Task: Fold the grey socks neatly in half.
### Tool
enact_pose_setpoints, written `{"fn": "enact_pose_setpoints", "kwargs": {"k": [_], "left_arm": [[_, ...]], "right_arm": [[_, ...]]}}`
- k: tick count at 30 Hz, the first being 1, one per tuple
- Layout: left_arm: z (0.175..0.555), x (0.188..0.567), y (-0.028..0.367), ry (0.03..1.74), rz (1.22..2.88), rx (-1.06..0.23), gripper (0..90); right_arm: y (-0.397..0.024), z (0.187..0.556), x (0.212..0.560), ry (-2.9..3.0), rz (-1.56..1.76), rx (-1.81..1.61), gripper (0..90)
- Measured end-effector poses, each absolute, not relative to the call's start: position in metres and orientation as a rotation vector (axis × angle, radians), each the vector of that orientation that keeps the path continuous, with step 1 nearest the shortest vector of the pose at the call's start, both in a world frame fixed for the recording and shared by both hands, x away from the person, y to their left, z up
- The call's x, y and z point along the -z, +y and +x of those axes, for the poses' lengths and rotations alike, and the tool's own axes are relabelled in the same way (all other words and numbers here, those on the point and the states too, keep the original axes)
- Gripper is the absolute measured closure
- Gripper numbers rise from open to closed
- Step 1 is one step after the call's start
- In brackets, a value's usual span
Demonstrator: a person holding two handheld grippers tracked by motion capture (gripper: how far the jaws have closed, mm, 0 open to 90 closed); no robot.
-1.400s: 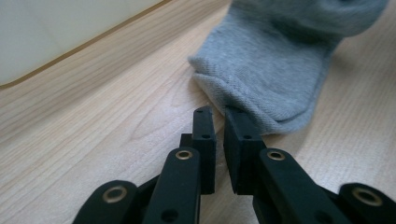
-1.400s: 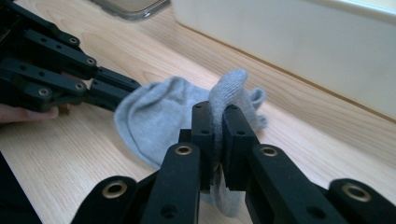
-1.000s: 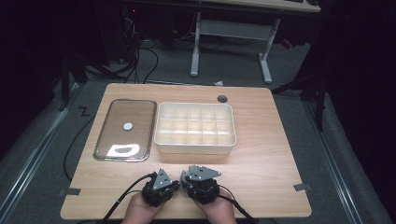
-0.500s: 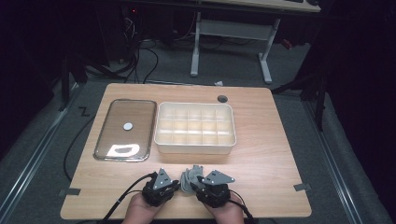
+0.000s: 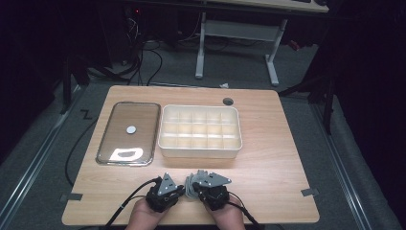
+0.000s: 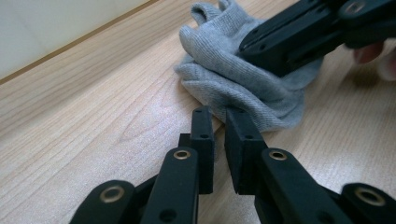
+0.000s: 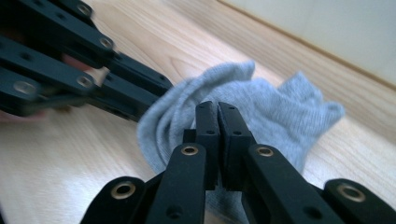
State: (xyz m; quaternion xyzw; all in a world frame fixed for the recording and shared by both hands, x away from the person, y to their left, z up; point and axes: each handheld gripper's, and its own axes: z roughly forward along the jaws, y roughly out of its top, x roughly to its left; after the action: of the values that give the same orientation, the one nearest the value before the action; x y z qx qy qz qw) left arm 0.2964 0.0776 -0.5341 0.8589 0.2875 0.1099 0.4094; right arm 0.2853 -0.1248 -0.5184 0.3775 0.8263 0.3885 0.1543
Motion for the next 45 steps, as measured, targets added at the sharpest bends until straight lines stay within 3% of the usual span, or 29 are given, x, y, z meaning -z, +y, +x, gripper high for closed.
{"fn": "enact_pose_setpoints", "kwargs": {"k": [5,17,23,30,37,45], "left_arm": [[0.296,0.534,0.077,0.72,2.164,-0.272,81.5],[0.289,0.534,0.076,0.699,2.173,-0.276,82.7],[0.291,0.531,0.084,0.739,2.133,-0.265,78.5],[0.287,0.511,0.092,0.719,2.029,-0.286,88.0],[0.296,0.529,0.088,0.76,2.069,-0.239,89.9],[0.296,0.532,0.087,0.747,2.076,-0.262,89.9]], "right_arm": [[-0.124,0.279,0.508,2.355,1.064,-1.197,88.5],[-0.12,0.277,0.527,2.401,1.071,-1.182,88.1],[-0.12,0.276,0.529,2.398,1.06,-1.193,88.0],[-0.109,0.269,0.53,2.441,1.002,-1.216,88.1],[-0.097,0.262,0.531,2.464,0.923,-1.233,84.1],[-0.125,0.256,0.512,2.304,1.009,-1.29,84.0]]}}
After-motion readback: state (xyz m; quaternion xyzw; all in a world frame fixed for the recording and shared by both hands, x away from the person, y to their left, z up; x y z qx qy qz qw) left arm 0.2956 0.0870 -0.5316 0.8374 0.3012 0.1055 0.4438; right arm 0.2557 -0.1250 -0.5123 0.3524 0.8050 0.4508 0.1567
